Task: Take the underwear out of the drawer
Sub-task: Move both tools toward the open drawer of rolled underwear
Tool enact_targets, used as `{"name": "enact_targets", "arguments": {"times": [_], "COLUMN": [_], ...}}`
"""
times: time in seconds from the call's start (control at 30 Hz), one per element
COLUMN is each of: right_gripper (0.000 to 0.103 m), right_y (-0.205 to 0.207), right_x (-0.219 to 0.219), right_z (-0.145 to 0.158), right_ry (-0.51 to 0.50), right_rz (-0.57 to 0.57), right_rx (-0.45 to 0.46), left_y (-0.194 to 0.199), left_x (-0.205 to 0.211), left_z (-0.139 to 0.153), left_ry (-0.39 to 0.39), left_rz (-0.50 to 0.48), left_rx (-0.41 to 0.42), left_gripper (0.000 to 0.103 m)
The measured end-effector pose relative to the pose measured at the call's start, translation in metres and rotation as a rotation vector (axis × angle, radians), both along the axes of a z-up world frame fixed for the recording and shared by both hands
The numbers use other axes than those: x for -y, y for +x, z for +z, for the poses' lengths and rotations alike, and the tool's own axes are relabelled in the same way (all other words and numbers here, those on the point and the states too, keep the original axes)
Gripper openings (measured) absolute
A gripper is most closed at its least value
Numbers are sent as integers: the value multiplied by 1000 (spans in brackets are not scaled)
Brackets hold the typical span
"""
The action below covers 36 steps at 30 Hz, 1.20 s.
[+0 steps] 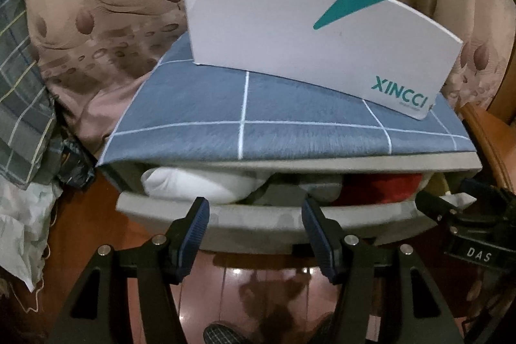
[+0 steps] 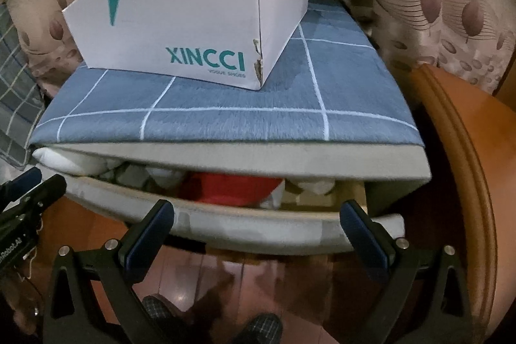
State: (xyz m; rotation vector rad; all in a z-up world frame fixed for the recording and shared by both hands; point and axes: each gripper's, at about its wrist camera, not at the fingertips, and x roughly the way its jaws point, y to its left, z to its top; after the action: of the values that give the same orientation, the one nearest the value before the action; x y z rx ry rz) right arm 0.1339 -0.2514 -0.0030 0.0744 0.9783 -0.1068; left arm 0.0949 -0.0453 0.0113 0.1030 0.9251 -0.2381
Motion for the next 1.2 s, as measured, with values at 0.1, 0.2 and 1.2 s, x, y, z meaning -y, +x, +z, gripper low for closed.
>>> {"name": "enact_targets", "arguments": {"times": [0.1,0.2,1.2], "right_gripper": [102,102,102], "right_y": [9,16,-43], "right_x": [-1,-1,-5], "right_z": [-6,-12,-39], "right_ry": [-5,-3,114], "right_rz": [10,20,3], "right_rx": [-10,-13,-233], "left_y": [11,21,-30], "left_x": [6,9,-7], "left_z": [-8,-17,-36], "left_ry": [19,29,61], "left_rz": [-4,-5,-59], "left_rx": [-9,-26,-253], "left_gripper": [61,61,61]}}
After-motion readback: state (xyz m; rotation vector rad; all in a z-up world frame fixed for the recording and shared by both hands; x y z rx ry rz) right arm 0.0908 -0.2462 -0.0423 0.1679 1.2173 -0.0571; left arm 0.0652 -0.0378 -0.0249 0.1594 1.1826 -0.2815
